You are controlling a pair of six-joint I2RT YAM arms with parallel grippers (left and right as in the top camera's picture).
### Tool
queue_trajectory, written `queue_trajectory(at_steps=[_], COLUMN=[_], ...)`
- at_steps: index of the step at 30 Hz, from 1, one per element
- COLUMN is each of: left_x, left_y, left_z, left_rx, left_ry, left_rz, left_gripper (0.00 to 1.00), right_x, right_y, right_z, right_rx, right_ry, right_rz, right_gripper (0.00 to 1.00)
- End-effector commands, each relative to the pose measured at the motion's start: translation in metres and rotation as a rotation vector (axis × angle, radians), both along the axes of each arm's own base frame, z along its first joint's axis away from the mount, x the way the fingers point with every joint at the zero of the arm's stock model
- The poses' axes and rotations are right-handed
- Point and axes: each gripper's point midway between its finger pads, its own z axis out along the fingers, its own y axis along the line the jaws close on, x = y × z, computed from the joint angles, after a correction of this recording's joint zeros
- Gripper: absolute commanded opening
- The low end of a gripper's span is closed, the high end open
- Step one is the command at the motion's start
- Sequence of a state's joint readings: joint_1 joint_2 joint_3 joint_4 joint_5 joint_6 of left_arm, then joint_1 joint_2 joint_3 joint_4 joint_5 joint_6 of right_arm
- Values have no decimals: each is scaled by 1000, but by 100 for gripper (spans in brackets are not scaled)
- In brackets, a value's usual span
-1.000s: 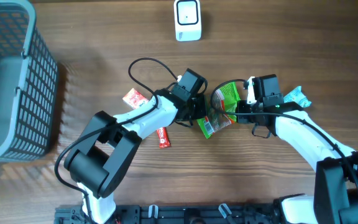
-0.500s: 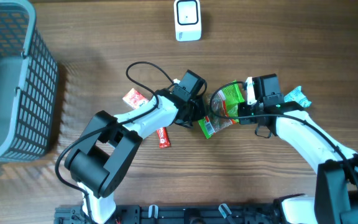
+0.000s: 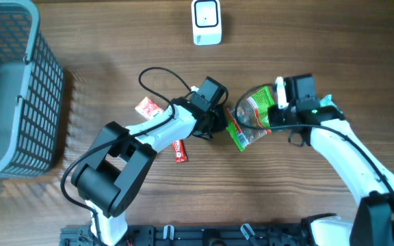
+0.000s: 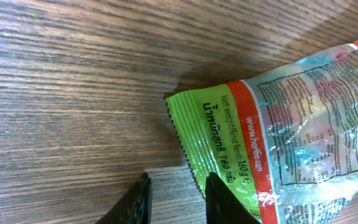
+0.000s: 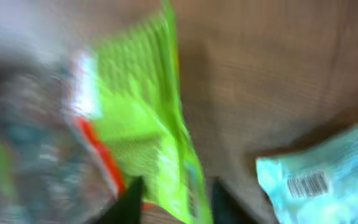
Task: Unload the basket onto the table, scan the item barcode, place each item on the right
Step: 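Bring the left gripper to the green bag and grasp it alongside the right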
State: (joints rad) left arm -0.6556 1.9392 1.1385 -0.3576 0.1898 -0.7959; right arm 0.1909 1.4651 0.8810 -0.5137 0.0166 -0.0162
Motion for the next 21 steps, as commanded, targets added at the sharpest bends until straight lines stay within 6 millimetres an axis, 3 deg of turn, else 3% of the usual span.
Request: queue_trajectory(at_steps=[1,4,6,8,10,12,18,21], left_x=[0,-3,-2,0,7,11,6,3], left_y=[13,4,-16,-30,-32,-32,-38,-44], left_z=[-20,-17,-6,14,34,42,13,-3], left_rx=[75,28,-62,-149,-181,-194,-172,-170], left_ry=[8,21,-15,-25,-49,-71,-34,-20], left_rz=[27,-2,-119,-187,-181,-175,-185,-195], left_gripper=[27,22,4,4,4,4,4,5], right_x=[13,7,6,6,5,4,1,3], right_y=[38,38,38,38,38,40,39,39], right_z=[43,36,31,27,21,15,-13,-17], right_rx=[192,194,191,192,200,208,193,190], right_ry=[-70,-35,-20,-7,14,36,118,123], right_rz=[104,106,107,101,81,86,80,78], right_gripper=[61,63,64,64,64,65,70,72])
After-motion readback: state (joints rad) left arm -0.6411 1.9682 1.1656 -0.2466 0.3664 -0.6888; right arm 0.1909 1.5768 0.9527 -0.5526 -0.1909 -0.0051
